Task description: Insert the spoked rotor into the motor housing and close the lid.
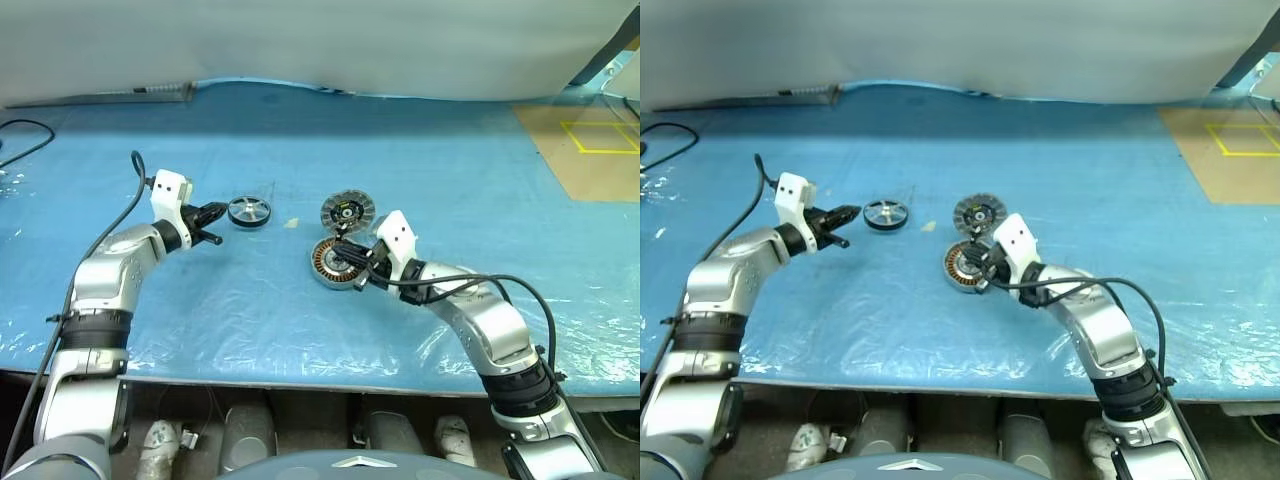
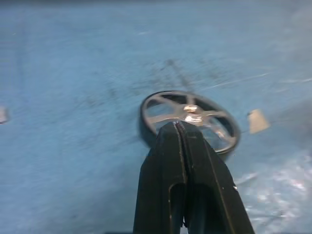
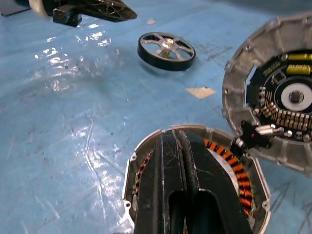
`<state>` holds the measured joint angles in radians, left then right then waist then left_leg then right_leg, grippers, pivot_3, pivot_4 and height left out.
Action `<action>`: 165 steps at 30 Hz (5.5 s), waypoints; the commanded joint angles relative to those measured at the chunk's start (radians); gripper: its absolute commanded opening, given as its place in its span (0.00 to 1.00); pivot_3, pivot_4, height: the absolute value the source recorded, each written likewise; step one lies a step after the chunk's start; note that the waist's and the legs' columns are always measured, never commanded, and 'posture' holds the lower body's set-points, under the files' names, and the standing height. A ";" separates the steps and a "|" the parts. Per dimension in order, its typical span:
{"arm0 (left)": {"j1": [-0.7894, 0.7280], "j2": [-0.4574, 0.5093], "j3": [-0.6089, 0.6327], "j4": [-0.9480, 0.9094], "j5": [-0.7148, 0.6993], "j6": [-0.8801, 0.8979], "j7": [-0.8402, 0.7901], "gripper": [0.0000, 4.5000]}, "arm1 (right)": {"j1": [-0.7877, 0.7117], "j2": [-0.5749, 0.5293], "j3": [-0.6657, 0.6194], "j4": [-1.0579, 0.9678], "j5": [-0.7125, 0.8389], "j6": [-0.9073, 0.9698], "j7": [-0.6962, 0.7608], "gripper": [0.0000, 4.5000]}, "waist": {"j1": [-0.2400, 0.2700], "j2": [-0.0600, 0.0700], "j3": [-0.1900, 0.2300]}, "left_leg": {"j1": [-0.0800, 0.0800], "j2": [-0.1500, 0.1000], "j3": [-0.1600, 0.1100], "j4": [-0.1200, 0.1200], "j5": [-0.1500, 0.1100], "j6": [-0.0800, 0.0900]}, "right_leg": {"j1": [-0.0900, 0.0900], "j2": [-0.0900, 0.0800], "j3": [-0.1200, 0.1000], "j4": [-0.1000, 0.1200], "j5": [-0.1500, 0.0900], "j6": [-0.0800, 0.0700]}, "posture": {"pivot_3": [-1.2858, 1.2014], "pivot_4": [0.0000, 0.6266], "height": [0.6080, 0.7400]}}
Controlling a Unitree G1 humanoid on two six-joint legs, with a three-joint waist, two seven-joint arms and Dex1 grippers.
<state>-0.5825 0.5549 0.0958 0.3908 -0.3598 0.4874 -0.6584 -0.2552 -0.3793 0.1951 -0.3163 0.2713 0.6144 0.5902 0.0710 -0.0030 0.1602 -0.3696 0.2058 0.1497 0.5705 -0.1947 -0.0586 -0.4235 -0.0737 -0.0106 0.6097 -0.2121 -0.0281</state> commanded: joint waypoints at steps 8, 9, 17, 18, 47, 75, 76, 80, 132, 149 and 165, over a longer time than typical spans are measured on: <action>-0.145 0.014 -0.068 0.208 0.131 -0.247 -0.152 0.50 | 0.054 0.017 0.002 -0.036 -0.014 -0.015 -0.038 0.00 | -0.001 0.000 0.000 | 0.000 0.001 -0.001 -0.002 0.000 0.000 | 0.000 0.000 -0.001 -0.001 0.000 0.000 | 0.52 0.24 1.00; -0.156 0.018 -0.076 0.229 0.145 -0.271 -0.170 0.50 | 0.055 0.018 0.002 -0.037 -0.014 -0.013 -0.039 0.00 | -0.001 0.000 0.000 | 0.000 0.001 -0.001 -0.002 0.000 0.000 | 0.000 0.000 -0.001 -0.001 0.000 0.000 | 0.52 0.24 1.00; -0.281 0.036 -0.132 0.503 0.266 -0.514 -0.294 0.50 | 0.058 0.022 0.000 -0.029 -0.004 -0.016 -0.034 0.00 | 0.001 -0.001 0.000 | 0.000 0.000 -0.001 -0.002 0.000 0.000 | 0.000 0.000 -0.001 -0.002 0.000 0.000 | 0.52 0.24 1.00; -0.302 0.036 -0.136 0.545 0.275 -0.538 -0.310 0.50 | 0.061 0.023 -0.002 -0.027 -0.003 -0.026 -0.031 0.00 | 0.001 -0.001 0.000 | 0.000 0.000 -0.001 -0.002 0.000 0.000 | 0.000 0.000 -0.001 -0.002 0.000 0.000 | 0.52 0.24 1.00; -0.446 -0.008 -0.211 0.876 0.515 -0.755 -0.367 0.50 | 0.099 0.035 -0.018 -0.067 -0.002 -0.026 -0.078 0.00 | 0.007 -0.002 0.001 | 0.000 0.000 -0.001 -0.005 0.000 0.000 | 0.000 0.000 -0.002 -0.003 0.000 0.000 | 0.52 0.24 1.00; -0.369 0.035 -0.111 0.809 0.445 -0.705 -0.382 0.00 | 0.098 0.030 -0.017 -0.060 -0.003 -0.028 -0.072 0.00 | 0.015 -0.002 0.001 | 0.003 0.000 -0.001 -0.006 0.000 0.000 | 0.003 -0.001 -0.002 -0.003 0.000 0.000 | 0.52 0.24 1.00; -0.356 0.040 -0.115 0.791 0.442 -0.713 -0.401 0.00 | 0.098 0.029 -0.017 -0.057 -0.003 -0.030 -0.071 0.00 | 0.016 -0.002 0.001 | 0.003 0.000 -0.001 -0.007 0.000 0.000 | 0.002 -0.001 -0.002 -0.004 0.000 0.000 | 0.52 0.24 1.00; -0.286 0.044 -0.140 0.679 0.433 -0.723 -0.462 0.00 | 0.094 0.029 -0.016 -0.049 -0.004 -0.034 -0.066 0.00 | 0.019 -0.002 0.001 | 0.003 0.000 -0.001 -0.008 0.000 0.000 | 0.002 -0.001 -0.003 -0.004 0.000 0.000 | 0.52 0.24 1.00; 0.057 0.080 -0.224 -0.239 0.157 -0.339 -0.574 0.71 | 0.071 0.034 -0.001 0.000 -0.029 -0.060 -0.023 0.00 | -0.002 0.000 0.001 | 0.002 0.001 0.001 -0.008 0.000 0.000 | -0.001 -0.001 -0.002 -0.003 -0.003 -0.001 | 0.52 0.24 1.00; 0.116 0.084 -0.283 -0.398 0.179 -0.196 -0.523 0.71 | 0.090 0.037 0.000 -0.022 -0.026 -0.046 -0.036 0.00 | -0.003 0.000 0.001 | 0.002 0.001 0.001 -0.008 0.000 0.000 | -0.001 0.000 -0.002 -0.003 -0.002 -0.001 | 0.52 0.24 1.00; -0.181 0.114 -0.339 0.040 0.254 -0.525 -0.751 0.71 | 0.075 0.047 0.002 -0.003 -0.030 -0.054 -0.039 0.00 | -0.001 0.000 0.001 | 0.002 0.000 0.001 -0.007 0.000 0.000 | 0.000 0.000 -0.002 -0.002 -0.002 -0.001 | 0.52 0.24 1.00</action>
<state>-0.7276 0.6758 -0.2322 0.3856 -0.1232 0.0197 -1.3760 -0.1730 -0.3374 0.2011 -0.3000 0.2356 0.5745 0.5520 0.0700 -0.0033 0.1610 -0.3679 0.2060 0.1505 0.5639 -0.1946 -0.0590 -0.4237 -0.0741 -0.0127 0.6077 -0.2144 -0.0294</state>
